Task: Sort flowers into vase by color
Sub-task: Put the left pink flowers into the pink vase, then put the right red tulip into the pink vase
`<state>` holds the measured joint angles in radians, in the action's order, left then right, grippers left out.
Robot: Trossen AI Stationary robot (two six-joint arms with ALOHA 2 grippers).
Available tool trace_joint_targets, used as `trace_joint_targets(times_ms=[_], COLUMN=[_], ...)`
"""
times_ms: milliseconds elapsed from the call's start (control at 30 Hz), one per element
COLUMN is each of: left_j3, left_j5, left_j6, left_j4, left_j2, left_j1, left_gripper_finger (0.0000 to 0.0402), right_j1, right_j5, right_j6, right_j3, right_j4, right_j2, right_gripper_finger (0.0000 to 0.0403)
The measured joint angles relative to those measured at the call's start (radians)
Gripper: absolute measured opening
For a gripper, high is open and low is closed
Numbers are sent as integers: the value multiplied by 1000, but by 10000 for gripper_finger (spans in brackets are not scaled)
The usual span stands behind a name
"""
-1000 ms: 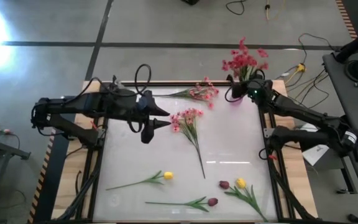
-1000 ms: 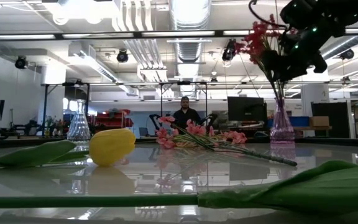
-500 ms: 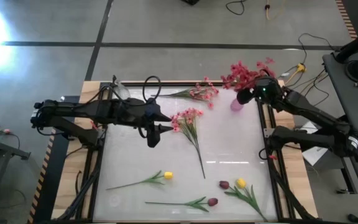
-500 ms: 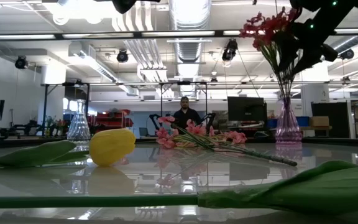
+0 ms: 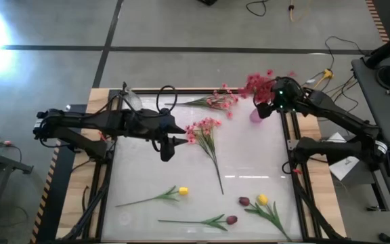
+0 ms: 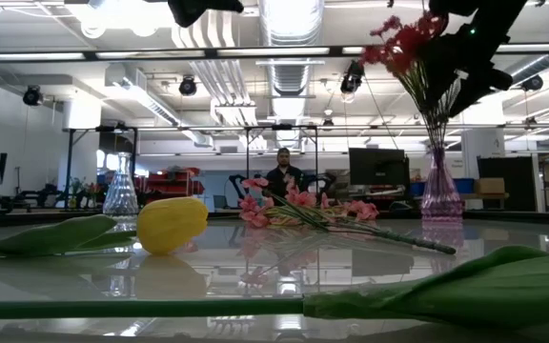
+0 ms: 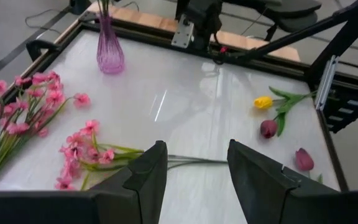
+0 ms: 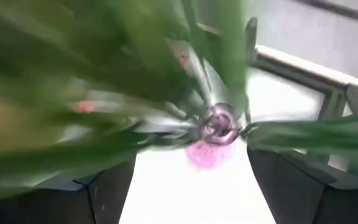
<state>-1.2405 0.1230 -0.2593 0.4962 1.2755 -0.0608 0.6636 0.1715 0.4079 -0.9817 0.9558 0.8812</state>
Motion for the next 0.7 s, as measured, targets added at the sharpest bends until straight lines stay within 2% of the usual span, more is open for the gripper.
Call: trace_joint_targets(times_ms=[100,300,400,533,700], left_j3=[19,27,32,83,167], left_j5=[0,-2,-100,-246,-270], left_j6=[-20,-52,-99,-142,-180], left_j4=[-1,27,111,144,124], left_j2=[0,0,0,0,13], left_j1=[3,3,3,-2,-21], left_gripper_finger=[157,157,157,157,155], right_j1=[0,0,0,0,0], right_j5=[-1,-13,-71,-104,-190], right_j6=[1,6,0,-7,-46], right_j3=[-7,-8,-8,-8,-8], right_j4=[11,21,73,165,231], right_j2=[19,28,24,14,-12], right_gripper_finger=[283,221,203,202,221])
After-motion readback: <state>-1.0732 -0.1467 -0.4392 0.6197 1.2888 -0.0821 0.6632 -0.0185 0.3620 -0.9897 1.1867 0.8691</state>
